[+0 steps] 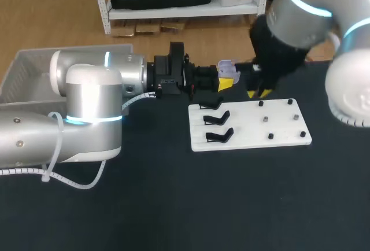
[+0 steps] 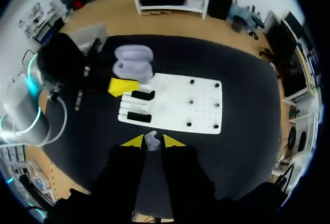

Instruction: Pick up each earbud case from the left stands, insert the matching earbuds, close the lid, and place the case in the box.

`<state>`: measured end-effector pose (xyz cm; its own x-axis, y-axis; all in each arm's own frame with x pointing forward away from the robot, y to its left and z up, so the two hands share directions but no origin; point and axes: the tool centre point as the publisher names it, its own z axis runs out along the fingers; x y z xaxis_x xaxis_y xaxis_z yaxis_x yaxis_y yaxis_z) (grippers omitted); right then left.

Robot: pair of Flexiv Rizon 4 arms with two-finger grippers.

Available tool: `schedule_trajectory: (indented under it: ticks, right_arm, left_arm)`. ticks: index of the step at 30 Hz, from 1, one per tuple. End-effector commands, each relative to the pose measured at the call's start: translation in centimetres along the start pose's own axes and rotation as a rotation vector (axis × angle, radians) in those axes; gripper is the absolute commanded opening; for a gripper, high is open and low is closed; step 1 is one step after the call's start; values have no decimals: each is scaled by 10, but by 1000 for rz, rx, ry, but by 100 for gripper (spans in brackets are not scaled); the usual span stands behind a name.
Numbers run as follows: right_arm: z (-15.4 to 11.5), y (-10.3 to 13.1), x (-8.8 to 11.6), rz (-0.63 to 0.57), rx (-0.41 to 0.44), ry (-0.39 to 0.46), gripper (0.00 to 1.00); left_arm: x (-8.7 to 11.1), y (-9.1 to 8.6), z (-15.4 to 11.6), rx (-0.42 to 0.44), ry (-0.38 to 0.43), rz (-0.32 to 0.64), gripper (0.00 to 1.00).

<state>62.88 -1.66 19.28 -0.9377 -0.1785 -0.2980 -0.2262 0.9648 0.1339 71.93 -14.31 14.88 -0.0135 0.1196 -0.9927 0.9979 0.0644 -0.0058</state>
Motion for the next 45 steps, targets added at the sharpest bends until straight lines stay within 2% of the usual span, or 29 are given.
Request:
schedule_trajectory:
  ticks: [1,8,14,20,33,45]
  right_arm:
    - [-24,8,-9,-26,-11,31,0]
    - [-25,17,-37,-55,12,0,0]
    - [-18,28,-57,-150,30,-20,0]
    - [-8,36,-69,-193,25,-11,0]
    - [13,39,-80,-223,23,0,0]
    - [23,34,-82,-224,34,23,0]
  left_arm:
    - [1,0,0,-3,-5,3,0]
    - [1,0,0,-3,-5,3,0]
    - [1,0,0,-3,-5,3,0]
    - [1,0,0,-3,-5,3,0]
    - [1,0,0,-3,-5,3,0]
    - [1,0,0,-3,-5,3,0]
